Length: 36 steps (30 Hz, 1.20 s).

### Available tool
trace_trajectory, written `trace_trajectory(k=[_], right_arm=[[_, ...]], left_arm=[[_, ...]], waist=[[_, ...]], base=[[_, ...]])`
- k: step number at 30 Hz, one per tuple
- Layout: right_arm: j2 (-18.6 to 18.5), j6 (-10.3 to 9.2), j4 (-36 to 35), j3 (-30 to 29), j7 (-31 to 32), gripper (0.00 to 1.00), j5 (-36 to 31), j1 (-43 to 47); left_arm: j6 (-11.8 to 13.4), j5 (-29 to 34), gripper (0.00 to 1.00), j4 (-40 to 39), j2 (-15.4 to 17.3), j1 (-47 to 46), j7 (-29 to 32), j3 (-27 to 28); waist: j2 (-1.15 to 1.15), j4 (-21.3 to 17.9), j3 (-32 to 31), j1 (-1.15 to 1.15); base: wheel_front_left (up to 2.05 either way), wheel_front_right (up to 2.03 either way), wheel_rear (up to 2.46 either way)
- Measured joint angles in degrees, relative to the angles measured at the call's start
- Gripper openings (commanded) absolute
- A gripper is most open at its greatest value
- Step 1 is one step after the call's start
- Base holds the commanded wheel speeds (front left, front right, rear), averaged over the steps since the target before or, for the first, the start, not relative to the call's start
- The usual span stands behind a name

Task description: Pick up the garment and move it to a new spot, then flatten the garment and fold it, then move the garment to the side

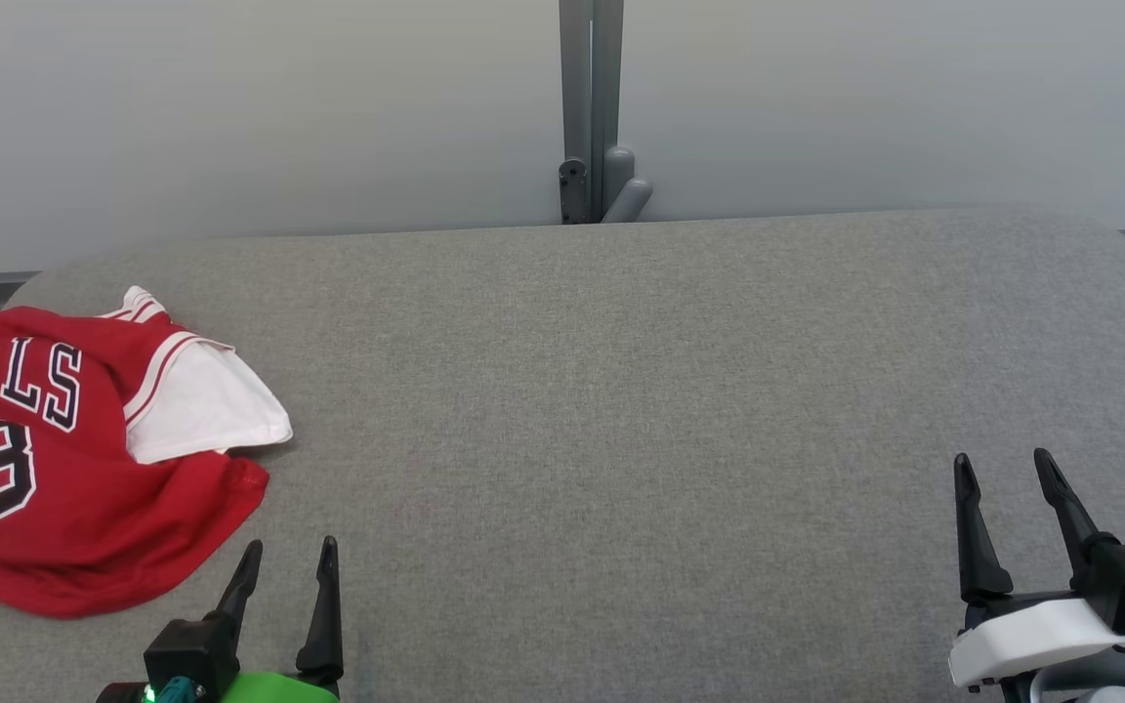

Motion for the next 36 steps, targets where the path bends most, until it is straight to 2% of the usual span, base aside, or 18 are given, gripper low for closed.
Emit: trace_trajectory(k=[17,25,36], right_arm=[[0.16,0.0,-0.04,0.21,0.0,1.0,0.14,0.09],[0.42,0.0,0.13,0.81,0.0,1.0,0.46,0.18],[0.83,0.01,0.62,2.04,-0.01,1.0,0.74,0.35]], left_arm=[[0.0,-0.04,1.0,0.29,0.08,-0.27,0.0,-0.67],[0.0,0.05,1.0,0.44,0.43,-0.34,-0.01,-0.51],[0.0,0.21,1.0,0.6,1.51,-0.22,-0.01,-0.11]], waist=[[0.0,2.35,0.24,0.0],[0.0,6.0,0.09,0.0],[0.0,14.47,-0.39,0.0]], base=[[0.0,0.0,0.0],[0.0,0.0,0.0],[0.0,0.0,0.0]])
